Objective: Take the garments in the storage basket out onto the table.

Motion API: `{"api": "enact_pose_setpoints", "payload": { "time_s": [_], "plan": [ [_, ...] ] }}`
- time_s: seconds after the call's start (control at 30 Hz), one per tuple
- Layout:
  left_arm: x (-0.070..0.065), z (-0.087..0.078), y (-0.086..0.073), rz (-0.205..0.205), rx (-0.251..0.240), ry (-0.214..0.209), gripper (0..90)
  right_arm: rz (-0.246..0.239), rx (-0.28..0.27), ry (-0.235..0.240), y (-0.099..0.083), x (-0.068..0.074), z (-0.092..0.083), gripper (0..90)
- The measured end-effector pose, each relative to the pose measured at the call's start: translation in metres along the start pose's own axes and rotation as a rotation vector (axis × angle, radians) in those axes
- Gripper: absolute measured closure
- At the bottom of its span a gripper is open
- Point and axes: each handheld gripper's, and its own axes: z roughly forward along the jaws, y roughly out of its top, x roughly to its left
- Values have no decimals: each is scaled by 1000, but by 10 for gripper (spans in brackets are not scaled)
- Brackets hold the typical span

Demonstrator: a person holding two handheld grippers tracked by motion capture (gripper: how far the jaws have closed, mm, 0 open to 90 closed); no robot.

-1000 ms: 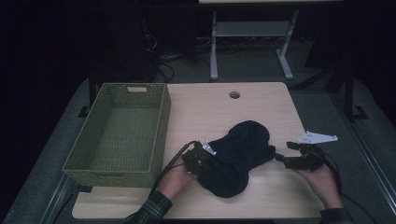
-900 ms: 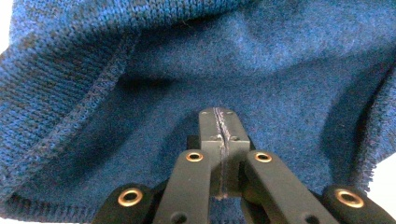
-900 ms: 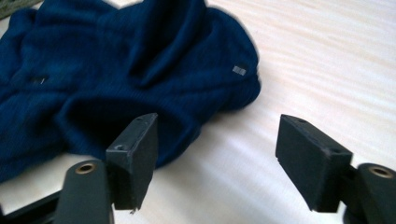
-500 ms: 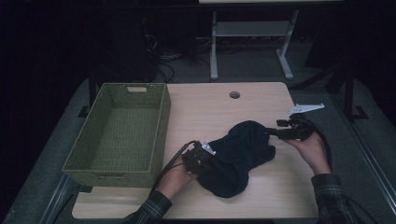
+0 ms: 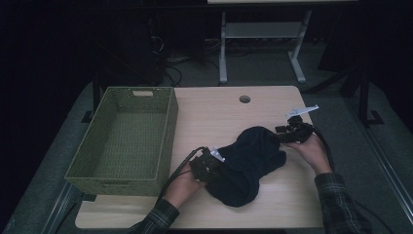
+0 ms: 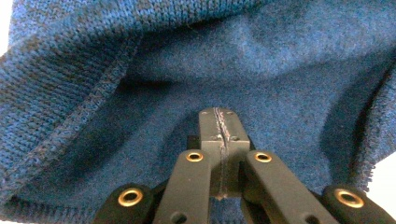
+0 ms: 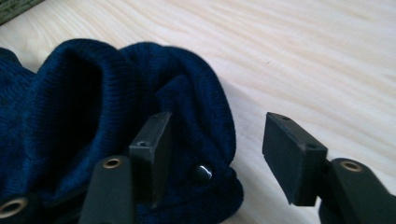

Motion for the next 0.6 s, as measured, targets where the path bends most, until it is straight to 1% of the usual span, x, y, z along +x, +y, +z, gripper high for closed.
{"api": "enact_pose_setpoints", "payload": {
  "time_s": [0.03, 0.07, 0.1, 0.17, 0.23, 0.3, 0.33, 0.43, 0.47, 0.53, 0.6],
  "plan": [
    [0, 0, 0, 0, 0, 0, 899, 6, 12, 5, 0, 0, 2, 459],
    [0, 0, 0, 0, 0, 1, 899, -6, 19, 10, -2, 0, 5, 479],
    [0, 0, 0, 1, 0, 1, 899, 6, 30, 15, -2, 1, 8, 490],
    [0, 0, 0, 2, 1, 2, 899, 4, 46, 31, -5, 0, 12, 571],
    [-1, 0, 0, 2, 1, 3, 899, 3, 56, 42, -7, 0, 15, 625],
    [-1, 0, 0, 4, 2, 5, 899, 3, 67, 42, -7, 0, 17, 677],
    [-1, 0, 0, 6, 3, 6, 899, -8, 72, 38, -7, 0, 17, 710],
    [-2, 0, 0, 9, 3, 10, 899, -16, 75, 30, -6, 4, 16, 768],
    [-2, 0, 0, 10, 2, 12, 899, -33, 68, 23, -6, 4, 15, 777],
    [-3, 0, 1, 12, 3, 18, 900, -38, 61, 12, -3, 6, 12, 790],
    [-4, 0, 1, 19, 7, 27, 899, -48, 40, -12, 0, 8, 6, 798]
  ]
}}
